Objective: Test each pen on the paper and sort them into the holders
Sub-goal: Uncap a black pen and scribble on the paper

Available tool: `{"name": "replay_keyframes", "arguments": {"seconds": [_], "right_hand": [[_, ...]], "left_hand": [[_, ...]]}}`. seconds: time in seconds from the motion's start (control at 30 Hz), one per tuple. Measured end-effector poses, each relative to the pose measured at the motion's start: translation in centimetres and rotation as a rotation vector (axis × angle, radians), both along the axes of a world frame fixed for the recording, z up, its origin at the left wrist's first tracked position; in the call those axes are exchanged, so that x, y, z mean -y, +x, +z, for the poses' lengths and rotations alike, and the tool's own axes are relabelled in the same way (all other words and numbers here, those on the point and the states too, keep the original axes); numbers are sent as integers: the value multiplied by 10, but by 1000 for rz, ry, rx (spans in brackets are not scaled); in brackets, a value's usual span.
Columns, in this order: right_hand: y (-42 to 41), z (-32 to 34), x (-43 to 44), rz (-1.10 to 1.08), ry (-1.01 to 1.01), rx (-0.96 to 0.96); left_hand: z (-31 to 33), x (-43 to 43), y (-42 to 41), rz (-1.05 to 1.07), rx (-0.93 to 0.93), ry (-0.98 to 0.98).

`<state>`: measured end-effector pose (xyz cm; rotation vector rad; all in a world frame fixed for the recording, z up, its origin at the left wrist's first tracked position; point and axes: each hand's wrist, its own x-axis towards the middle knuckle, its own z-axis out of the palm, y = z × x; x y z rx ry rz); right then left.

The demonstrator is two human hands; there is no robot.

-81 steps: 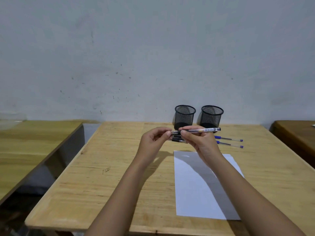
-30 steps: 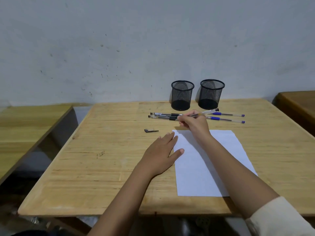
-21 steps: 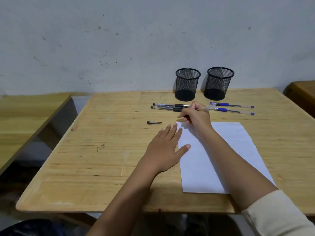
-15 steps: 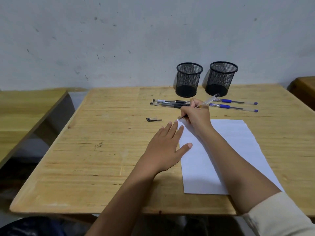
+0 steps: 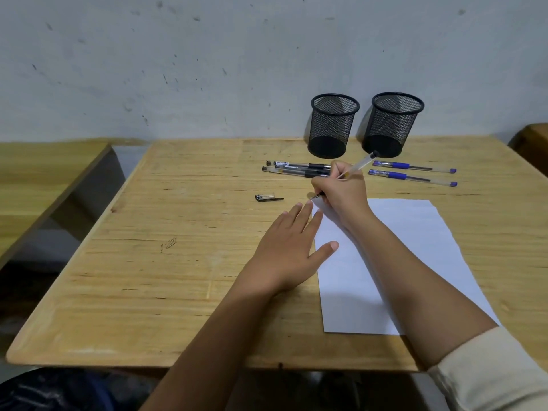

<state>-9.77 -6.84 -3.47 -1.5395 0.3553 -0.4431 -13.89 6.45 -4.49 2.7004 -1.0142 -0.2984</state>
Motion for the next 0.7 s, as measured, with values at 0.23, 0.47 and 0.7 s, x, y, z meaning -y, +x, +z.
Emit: {"name": "replay_keyframes", "arguments": {"seconds": [0.23,0.47,0.7], "right_hand": [[0,1,0,-5,-39,0],[-2,5,1,18,-53,0],[-3,2,2,-12,-90,4]], "left_hand": [[-1,0,0,0,10,9],[-1,0,0,3,10,9],[-1,1,-2,8,5,7]]}}
